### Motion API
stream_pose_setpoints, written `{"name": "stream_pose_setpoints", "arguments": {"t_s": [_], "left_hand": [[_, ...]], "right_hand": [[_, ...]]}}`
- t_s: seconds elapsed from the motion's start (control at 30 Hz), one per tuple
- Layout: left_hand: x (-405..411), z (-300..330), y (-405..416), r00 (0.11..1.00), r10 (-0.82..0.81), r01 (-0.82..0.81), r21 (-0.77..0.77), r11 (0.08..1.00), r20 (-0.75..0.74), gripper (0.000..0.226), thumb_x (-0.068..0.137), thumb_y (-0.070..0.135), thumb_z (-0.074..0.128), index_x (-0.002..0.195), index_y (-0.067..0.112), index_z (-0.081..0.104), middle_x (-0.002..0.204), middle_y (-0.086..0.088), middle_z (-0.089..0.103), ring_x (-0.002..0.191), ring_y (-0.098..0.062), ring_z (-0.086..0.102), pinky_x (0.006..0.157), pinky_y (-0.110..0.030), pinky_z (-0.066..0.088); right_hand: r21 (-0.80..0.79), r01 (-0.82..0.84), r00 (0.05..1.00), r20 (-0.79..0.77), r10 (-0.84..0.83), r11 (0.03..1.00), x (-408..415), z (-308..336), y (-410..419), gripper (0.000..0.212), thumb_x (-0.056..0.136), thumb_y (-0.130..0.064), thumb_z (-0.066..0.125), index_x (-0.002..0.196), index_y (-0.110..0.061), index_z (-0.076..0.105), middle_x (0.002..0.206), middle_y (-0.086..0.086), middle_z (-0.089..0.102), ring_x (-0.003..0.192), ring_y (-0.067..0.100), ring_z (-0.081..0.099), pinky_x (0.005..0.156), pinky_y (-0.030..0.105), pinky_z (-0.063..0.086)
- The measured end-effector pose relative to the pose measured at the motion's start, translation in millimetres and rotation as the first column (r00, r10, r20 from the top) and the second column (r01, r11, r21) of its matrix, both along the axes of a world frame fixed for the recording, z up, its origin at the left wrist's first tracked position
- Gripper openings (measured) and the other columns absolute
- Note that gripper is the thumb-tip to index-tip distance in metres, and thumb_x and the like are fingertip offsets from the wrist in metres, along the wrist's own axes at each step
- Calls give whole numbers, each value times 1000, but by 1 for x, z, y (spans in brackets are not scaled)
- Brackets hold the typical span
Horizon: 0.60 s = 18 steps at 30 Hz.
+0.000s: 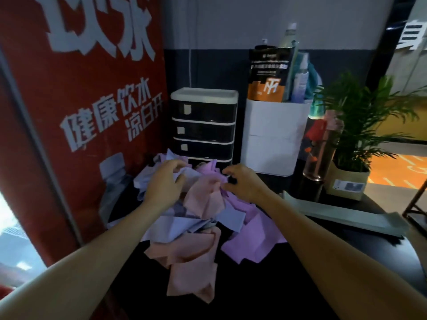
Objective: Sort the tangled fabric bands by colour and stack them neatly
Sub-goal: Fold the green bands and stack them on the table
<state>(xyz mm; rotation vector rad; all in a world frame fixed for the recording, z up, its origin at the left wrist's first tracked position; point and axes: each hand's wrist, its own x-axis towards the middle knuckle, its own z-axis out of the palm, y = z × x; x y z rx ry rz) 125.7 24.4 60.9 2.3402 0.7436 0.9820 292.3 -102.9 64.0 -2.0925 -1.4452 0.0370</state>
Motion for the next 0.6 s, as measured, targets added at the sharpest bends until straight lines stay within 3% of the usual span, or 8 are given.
{"name": "stream_pose_setpoints", "arguments": {"t_s": [0.07,0.1,0.2,0.3,0.43,0.53,0.6], "left_hand": [[-16,-6,10,999,33,-33,-4,999,-9,29,91,7,55,120,6,57,123,-9,55,115,-23,52,88,-23,36],[-23,-11,15,999,36,-37,-22,999,-31,31,91,10,56,122,6,55,125,-9,55,116,-23,52,87,-22,35],[-41,-25,22,996,-2,-9,-131,991,-86,39,92,17,58,128,7,51,131,-7,51,119,-22,50,86,-20,34],[-49,-40,23,987,-104,83,-163,983,-126,45,89,20,62,131,11,49,136,-4,48,125,-20,46,91,-19,35],[-50,-60,20,978,-123,101,-132,986,-168,52,82,29,71,127,11,53,137,-7,44,128,-20,40,89,-11,26],[-50,-63,22,993,-58,45,-124,991,-102,41,80,19,73,118,7,60,128,-9,49,120,-23,47,88,-15,30],[-48,-62,22,997,-19,12,-89,996,-76,37,82,20,71,115,7,61,124,-10,51,117,-26,50,90,-21,34]], "right_hand": [[-15,-19,1000,13,20,1000,-10,-1,16,31,74,-20,66,93,4,64,95,24,62,82,25,51,71,30,38],[-14,-31,1000,-2,31,999,-14,-4,23,36,73,-22,67,100,1,65,101,23,60,86,24,50,75,28,38],[-52,-60,997,41,63,997,-28,-8,39,57,79,-23,72,131,-11,51,133,14,44,120,30,43,102,34,35],[-180,-62,982,167,92,982,-33,-17,47,59,84,-24,66,138,-18,43,142,8,35,129,31,34,106,32,26],[-258,-129,927,310,209,957,-40,-34,34,40,77,-24,64,116,-12,66,120,14,61,111,31,56,94,40,45],[-275,-58,943,301,143,960,-37,-30,23,25,85,-22,61,106,-12,68,112,10,62,104,26,58,88,33,46],[-197,-11,948,311,73,980,-30,-23,21,22,92,-21,54,107,-12,68,109,11,63,101,28,58,81,29,42]]}}
